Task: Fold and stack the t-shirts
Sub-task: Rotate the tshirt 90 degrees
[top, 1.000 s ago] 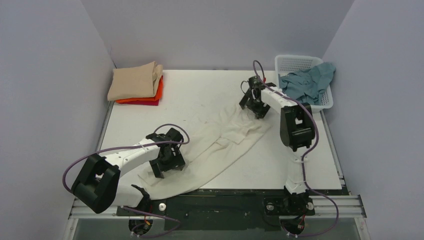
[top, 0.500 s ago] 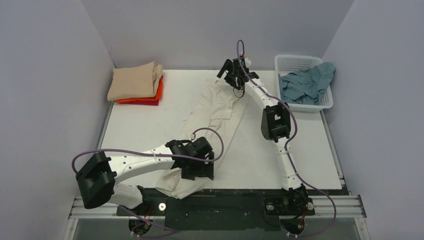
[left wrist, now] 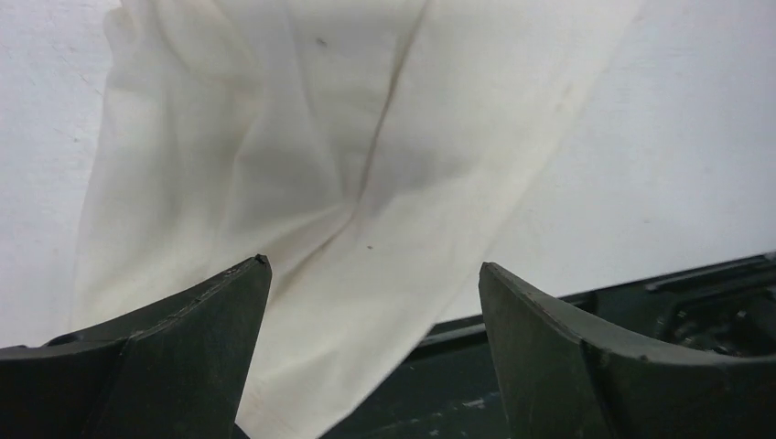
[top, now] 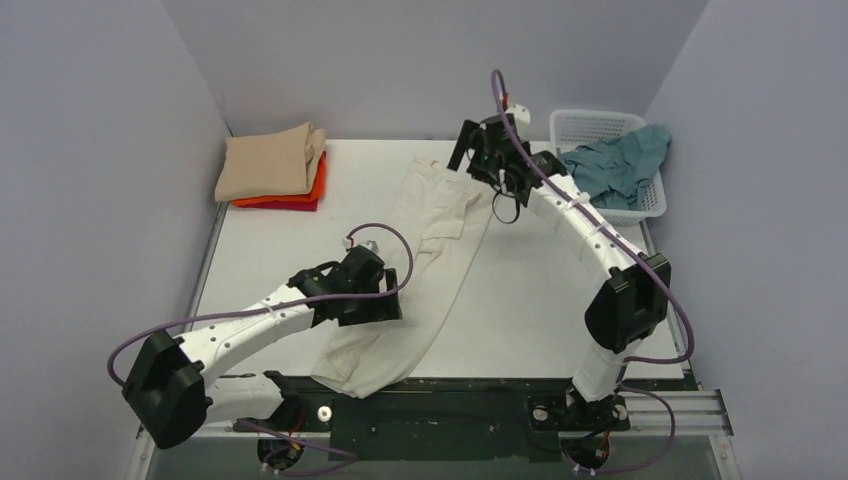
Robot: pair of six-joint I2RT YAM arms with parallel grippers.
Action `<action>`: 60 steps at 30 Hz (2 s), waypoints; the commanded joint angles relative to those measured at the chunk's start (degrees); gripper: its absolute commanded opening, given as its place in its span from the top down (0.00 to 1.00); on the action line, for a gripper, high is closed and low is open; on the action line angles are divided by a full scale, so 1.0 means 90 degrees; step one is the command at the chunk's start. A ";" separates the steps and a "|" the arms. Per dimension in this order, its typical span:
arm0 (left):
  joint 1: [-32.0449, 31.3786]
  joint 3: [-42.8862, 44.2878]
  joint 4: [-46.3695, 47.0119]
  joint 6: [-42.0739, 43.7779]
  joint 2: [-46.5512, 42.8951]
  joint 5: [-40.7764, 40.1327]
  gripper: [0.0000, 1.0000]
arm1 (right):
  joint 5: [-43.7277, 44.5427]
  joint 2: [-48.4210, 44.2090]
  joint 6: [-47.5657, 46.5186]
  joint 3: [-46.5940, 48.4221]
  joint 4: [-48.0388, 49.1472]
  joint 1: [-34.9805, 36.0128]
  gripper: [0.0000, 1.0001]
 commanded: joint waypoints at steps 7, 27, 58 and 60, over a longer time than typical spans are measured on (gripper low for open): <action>0.0284 -0.0493 0.0955 0.0943 0.1300 0.0462 0.05 | 0.0188 -0.0163 0.1519 -0.2832 -0.0134 0.1423 0.08; -0.0378 0.0142 0.2417 -0.0830 0.2466 0.1313 0.05 | -0.1120 0.3572 0.0626 0.0848 -0.0661 0.0331 0.14; -0.1238 -0.0652 -0.2244 -0.2380 -0.2548 -0.2429 0.05 | 0.1508 -0.0697 0.1188 -0.2967 -0.1975 0.3348 0.12; -0.1237 -0.0843 -0.2201 -0.2416 -0.2781 -0.2353 0.05 | 0.1805 -0.0363 0.1387 -0.2756 -0.2168 0.3672 0.13</action>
